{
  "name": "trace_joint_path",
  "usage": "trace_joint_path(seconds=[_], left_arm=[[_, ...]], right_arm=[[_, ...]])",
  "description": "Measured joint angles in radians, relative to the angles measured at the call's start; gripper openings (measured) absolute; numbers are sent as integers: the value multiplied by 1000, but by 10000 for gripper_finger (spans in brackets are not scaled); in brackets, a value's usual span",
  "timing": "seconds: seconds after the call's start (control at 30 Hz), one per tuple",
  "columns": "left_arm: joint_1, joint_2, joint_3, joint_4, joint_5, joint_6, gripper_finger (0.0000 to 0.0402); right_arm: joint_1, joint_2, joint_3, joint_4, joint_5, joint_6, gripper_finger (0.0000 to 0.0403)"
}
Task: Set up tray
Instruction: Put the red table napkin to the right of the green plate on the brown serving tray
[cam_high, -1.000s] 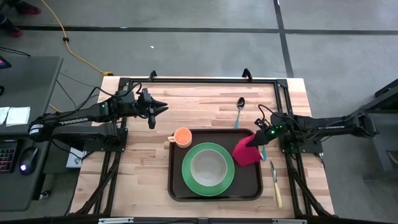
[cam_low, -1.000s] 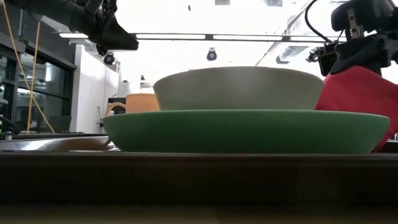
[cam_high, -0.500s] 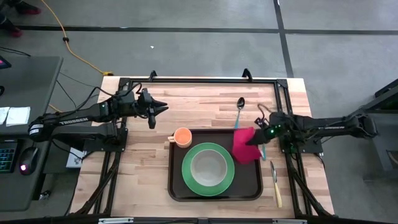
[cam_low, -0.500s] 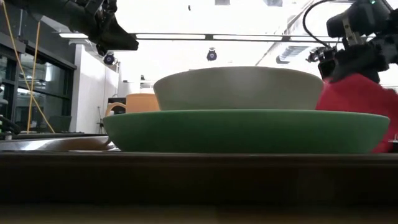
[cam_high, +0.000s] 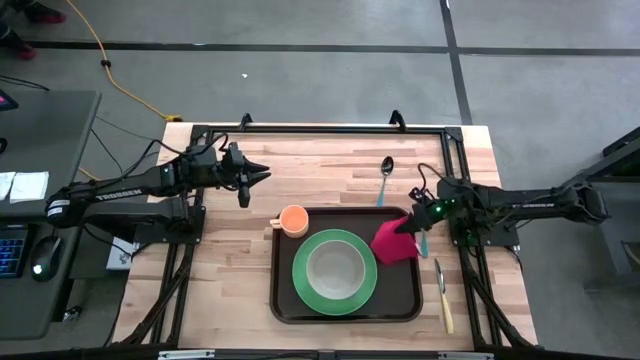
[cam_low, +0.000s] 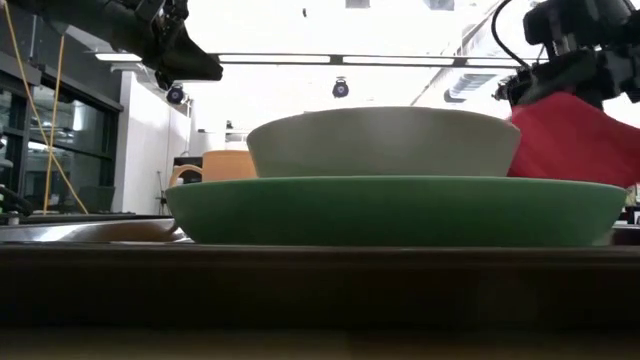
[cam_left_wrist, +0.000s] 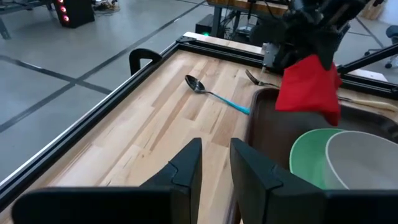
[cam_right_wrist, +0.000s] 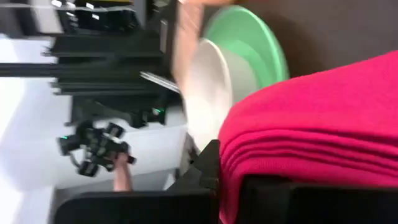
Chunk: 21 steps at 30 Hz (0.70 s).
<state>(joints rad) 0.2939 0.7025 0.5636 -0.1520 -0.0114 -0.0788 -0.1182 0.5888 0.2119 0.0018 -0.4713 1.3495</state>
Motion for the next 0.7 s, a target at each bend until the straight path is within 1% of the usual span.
trace_joint_path(seconds=[0.07, 0.1, 0.2, 0.23, 0.3, 0.4, 0.43, 0.53, 0.7], left_arm=[[0, 0, 0, 0, -4, 2, 113], [0, 0, 0, 0, -5, 2, 113], [0, 0, 0, 0, -5, 3, 113], [0, 0, 0, 0, -4, 3, 113], [0, 0, 0, 0, -3, 3, 113], [0, 0, 0, -1, 1, -1, 113], [0, 0, 0, -1, 1, -3, 113], [0, 0, 0, -1, 1, -5, 113], [0, 0, 0, -2, 1, -5, 113]], right_arm=[[-16, 0, 0, 26, 0, -1, 0], [-20, 0, 0, 12, 0, -4, 0], [-3, 0, -10, -104, 3, -11, 0], [6, 0, -33, -94, 7, 0, 0], [22, 0, -94, 0, 22, 45, 0], [43, -1, -184, 187, 56, 137, 0], [51, -1, -201, 212, 66, 165, 0], [77, 0, -195, 155, 73, 156, 0], [109, 0, -195, 116, 96, 154, 0]])
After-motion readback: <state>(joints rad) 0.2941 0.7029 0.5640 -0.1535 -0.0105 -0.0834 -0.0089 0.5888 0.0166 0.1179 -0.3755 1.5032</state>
